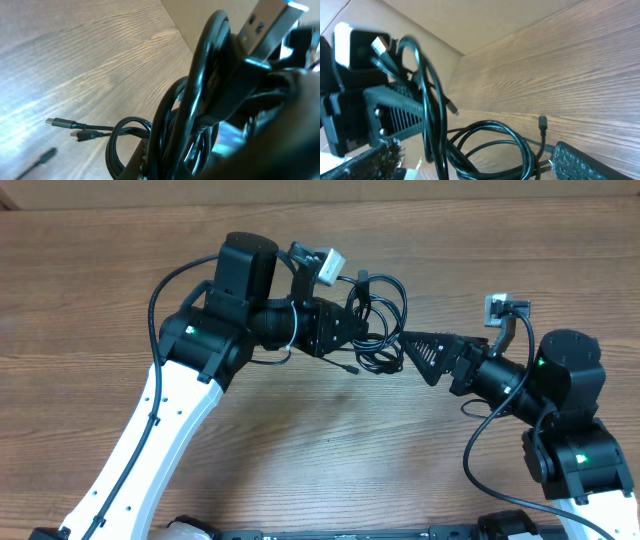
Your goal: Untangle cables
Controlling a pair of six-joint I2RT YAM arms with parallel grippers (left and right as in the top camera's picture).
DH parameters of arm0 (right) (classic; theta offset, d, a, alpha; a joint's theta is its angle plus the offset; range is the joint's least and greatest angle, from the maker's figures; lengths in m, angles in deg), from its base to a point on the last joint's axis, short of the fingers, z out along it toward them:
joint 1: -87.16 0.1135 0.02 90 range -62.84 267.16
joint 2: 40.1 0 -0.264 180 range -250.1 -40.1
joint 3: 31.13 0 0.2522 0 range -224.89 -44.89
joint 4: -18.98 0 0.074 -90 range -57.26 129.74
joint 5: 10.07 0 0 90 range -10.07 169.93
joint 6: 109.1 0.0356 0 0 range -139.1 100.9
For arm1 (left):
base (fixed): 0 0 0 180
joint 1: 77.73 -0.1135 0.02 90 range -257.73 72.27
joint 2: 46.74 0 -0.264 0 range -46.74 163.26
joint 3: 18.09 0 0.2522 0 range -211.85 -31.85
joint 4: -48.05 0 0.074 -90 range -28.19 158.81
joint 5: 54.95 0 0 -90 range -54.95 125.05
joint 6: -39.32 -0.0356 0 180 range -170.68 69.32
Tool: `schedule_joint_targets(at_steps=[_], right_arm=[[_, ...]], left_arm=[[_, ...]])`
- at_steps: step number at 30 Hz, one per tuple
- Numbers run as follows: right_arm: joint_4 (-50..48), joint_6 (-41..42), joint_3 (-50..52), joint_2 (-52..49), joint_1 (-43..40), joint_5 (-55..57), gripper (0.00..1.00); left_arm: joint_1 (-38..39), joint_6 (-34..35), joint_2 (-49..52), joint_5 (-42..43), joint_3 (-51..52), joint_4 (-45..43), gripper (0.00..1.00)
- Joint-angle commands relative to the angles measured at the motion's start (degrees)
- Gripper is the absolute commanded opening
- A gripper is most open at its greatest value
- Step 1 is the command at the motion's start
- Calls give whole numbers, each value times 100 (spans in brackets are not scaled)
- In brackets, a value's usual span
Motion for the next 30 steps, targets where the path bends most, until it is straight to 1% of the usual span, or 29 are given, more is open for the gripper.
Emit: schedule_joint_targets(at_steps=[1, 5, 9, 10, 11, 12, 13, 15, 18, 19, 21, 22, 26, 30], right_arm=[[26, -2, -101, 31, -7, 249, 96], [376, -2, -101, 31, -7, 251, 97], [839, 20, -101, 31, -7, 302, 96], [994, 332, -101, 31, -7, 415, 96], [1073, 520, -101, 31, -7, 516, 96], [1300, 1134, -101, 31, -7, 813, 96], [1386, 1475, -101, 31, -7, 922, 96], [1379, 1805, -101, 31, -9, 944, 96], [1189, 2579, -101, 31, -9, 938, 96], [1047, 3010, -101, 31, -9, 855, 93], [833, 3200, -101, 31, -7, 649, 90], [667, 3287, -101, 33, -9, 444, 85], [527, 3587, -101, 33, -9, 179, 82], [363, 3816, -101, 31, -7, 131, 63]], left_arm=[[2, -994, -35, 33, -46, 13, 4], [2, -697, -35, 31, -46, -127, 4], [-9, 251, -35, 37, -46, -719, 4], [-9, 466, -35, 39, -46, -914, 4], [-9, 525, -35, 42, -46, -981, 4], [-9, 649, -35, 79, -46, -1141, 4], [-9, 815, -35, 83, -46, -1272, 4], [-9, 966, -35, 186, -46, -1471, 4], [-7, 960, -35, 476, -46, -1665, 5], [-7, 957, -35, 538, -46, -1685, 4], [-7, 887, -35, 669, -46, -1687, 4], [-7, 789, -35, 721, -46, -1681, 4], [-9, 629, -35, 826, -46, -1731, 4], [2, 356, -35, 1453, -46, -2046, 4]])
